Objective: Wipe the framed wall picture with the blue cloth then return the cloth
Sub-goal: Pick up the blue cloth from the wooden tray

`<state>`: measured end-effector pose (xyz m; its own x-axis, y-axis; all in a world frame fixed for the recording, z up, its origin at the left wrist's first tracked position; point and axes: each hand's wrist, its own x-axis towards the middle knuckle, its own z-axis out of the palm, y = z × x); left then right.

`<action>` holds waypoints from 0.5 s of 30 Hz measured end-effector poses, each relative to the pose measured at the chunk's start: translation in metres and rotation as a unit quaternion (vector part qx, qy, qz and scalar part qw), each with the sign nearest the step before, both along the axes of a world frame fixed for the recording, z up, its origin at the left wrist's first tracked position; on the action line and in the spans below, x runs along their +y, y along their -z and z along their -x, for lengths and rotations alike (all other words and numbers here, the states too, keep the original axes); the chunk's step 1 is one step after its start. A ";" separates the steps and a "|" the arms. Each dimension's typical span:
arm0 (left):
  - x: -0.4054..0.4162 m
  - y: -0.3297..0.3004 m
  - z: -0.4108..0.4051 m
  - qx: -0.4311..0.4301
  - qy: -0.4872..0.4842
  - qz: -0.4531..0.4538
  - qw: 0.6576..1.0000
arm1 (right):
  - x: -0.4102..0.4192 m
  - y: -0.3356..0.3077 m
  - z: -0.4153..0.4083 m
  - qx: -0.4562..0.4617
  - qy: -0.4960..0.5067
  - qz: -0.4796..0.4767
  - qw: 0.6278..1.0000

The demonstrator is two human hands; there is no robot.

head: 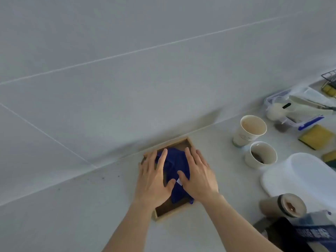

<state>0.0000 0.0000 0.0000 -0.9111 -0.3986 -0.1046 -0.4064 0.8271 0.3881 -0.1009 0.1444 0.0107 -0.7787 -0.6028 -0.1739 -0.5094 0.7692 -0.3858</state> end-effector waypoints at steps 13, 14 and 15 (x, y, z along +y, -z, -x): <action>0.025 0.025 0.021 -0.046 -0.075 -0.063 0.994 | -0.008 0.022 0.009 -0.027 -0.017 -0.031 0.999; 0.025 0.025 0.024 -0.044 -0.081 -0.069 0.993 | -0.009 0.023 0.011 -0.019 -0.016 -0.033 0.999; 0.026 0.026 0.026 -0.043 -0.087 -0.077 0.992 | -0.010 0.024 0.013 -0.011 -0.017 -0.037 0.999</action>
<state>-0.0263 0.0258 -0.0256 -0.8144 -0.5230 -0.2516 -0.5759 0.6749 0.4613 -0.1138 0.1340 -0.0130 -0.7539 -0.6134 -0.2351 -0.5273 0.7785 -0.3403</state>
